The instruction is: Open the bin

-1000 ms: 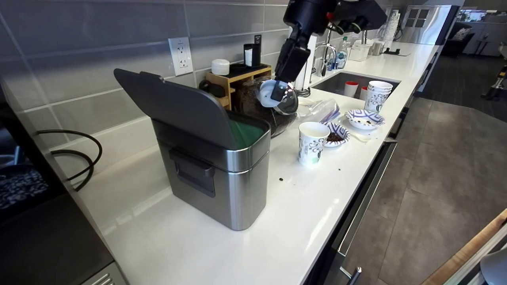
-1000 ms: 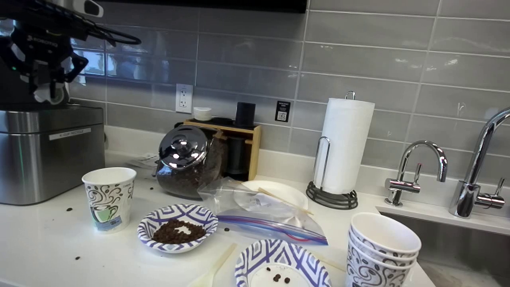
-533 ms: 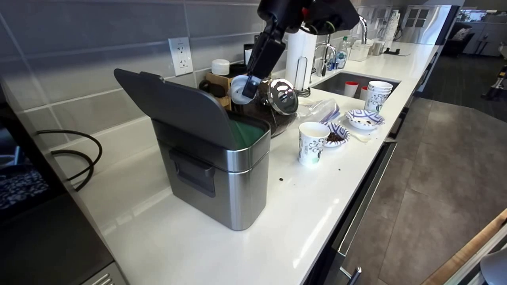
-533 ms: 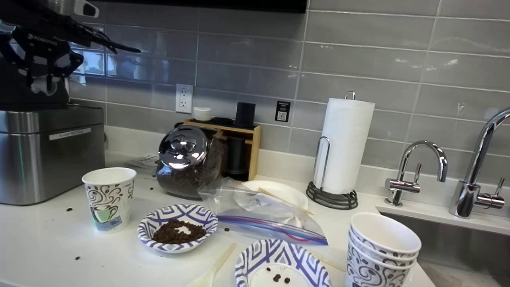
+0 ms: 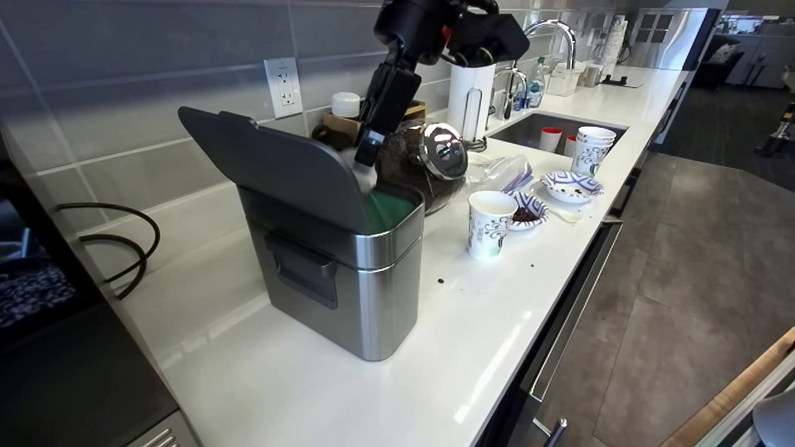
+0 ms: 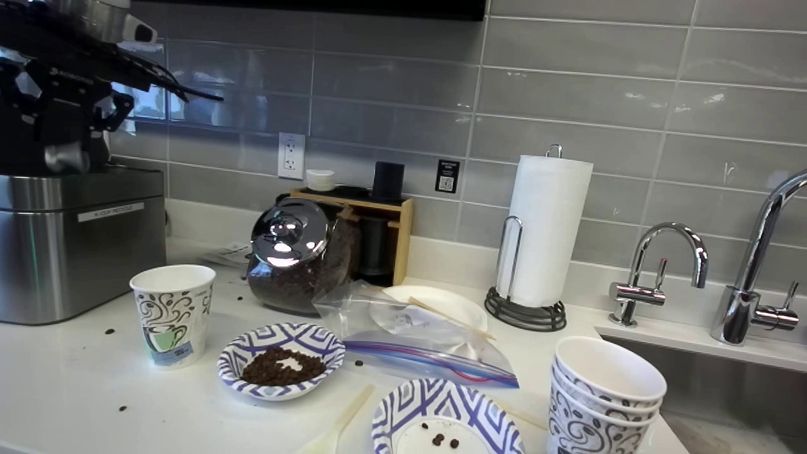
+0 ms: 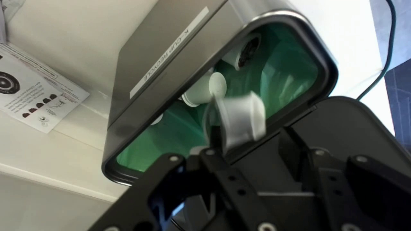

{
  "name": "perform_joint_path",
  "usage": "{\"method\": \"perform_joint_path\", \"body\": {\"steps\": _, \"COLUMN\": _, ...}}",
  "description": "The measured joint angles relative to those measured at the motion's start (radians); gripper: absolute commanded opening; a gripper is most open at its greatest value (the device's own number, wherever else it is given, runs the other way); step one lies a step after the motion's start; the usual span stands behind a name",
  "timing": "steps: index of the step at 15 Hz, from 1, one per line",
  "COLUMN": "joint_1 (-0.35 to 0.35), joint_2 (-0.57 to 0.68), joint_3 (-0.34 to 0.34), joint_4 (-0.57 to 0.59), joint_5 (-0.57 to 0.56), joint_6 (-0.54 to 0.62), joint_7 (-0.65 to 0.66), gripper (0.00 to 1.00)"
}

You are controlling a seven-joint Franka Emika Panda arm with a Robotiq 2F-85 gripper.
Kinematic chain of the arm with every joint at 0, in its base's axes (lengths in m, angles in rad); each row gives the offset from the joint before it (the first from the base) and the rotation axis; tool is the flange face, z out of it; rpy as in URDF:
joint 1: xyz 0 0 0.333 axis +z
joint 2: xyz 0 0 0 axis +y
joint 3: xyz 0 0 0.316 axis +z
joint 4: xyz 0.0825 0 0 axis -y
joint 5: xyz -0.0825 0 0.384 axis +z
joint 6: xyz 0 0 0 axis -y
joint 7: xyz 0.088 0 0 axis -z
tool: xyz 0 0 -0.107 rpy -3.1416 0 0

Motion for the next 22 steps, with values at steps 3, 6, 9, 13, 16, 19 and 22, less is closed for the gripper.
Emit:
{"method": "perform_joint_path", "body": {"steps": 3, "joint_1": -0.005, "joint_2": 0.016, "joint_3": 0.01, "joint_4": 0.015, "joint_5": 0.0, "joint_6": 0.0, "joint_7": -0.008, "gripper": 1.0}}
{"method": "perform_joint_path", "body": {"steps": 6, "joint_1": -0.012, "joint_2": 0.021, "joint_3": 0.017, "joint_4": 0.021, "joint_5": 0.0, "joint_6": 0.0, "joint_7": -0.014, "gripper": 1.0}}
{"method": "perform_joint_path", "body": {"steps": 9, "joint_1": -0.017, "joint_2": 0.02, "joint_3": 0.018, "joint_4": 0.021, "joint_5": 0.0, "joint_6": -0.003, "joint_7": -0.016, "gripper": 1.0}}
{"method": "perform_joint_path", "body": {"steps": 13, "joint_1": -0.033, "joint_2": -0.004, "joint_3": 0.017, "joint_4": 0.001, "joint_5": 0.02, "joint_6": -0.028, "joint_7": -0.012, "gripper": 1.0}}
{"method": "perform_joint_path", "body": {"steps": 16, "joint_1": -0.046, "joint_2": -0.055, "joint_3": 0.011, "joint_4": -0.053, "joint_5": 0.044, "joint_6": -0.036, "joint_7": 0.029, "gripper": 1.0}}
{"method": "perform_joint_path", "body": {"steps": 19, "joint_1": -0.054, "joint_2": -0.133, "joint_3": -0.003, "joint_4": -0.128, "joint_5": 0.048, "joint_6": -0.051, "joint_7": 0.13, "gripper": 1.0}}
{"method": "perform_joint_path", "body": {"steps": 22, "joint_1": -0.06, "joint_2": -0.218, "joint_3": -0.023, "joint_4": -0.205, "joint_5": 0.046, "joint_6": -0.074, "joint_7": 0.261, "gripper": 1.0}}
